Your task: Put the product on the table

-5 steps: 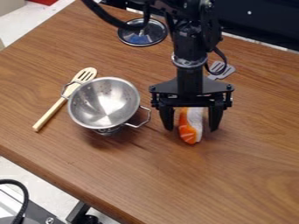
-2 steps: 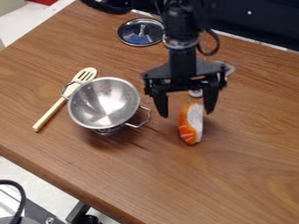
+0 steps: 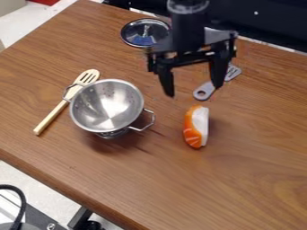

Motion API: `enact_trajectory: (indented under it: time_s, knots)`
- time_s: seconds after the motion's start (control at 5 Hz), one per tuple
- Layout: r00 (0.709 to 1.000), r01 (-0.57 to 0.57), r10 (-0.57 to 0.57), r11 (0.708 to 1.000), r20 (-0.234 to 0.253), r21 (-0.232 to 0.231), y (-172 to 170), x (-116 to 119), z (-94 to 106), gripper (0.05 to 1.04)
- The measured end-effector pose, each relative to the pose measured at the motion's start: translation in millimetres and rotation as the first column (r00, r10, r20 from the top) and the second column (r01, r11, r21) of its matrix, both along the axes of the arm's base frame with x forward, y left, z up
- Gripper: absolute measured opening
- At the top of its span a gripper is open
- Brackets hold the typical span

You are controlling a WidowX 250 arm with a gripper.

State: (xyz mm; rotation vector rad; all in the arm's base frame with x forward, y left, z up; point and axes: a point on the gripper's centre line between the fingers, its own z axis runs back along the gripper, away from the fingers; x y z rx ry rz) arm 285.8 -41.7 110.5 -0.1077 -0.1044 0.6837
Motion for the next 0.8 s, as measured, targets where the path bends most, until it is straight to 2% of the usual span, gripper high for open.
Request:
enact_trajectory:
  time_s: [0.2,0.6,0.8]
  knots:
    - [0.998,-0.062,0.062,0.998,0.003,0.027,5.2,18.4,1.4,1.0]
    - [0.991,-0.131,0.129,0.989,0.032,0.064,15.5,56.9,-12.1,1.0]
    - [0.993,-0.118,0.118,0.992,0.003,0.043,16.8,67.7,-14.8,1.0]
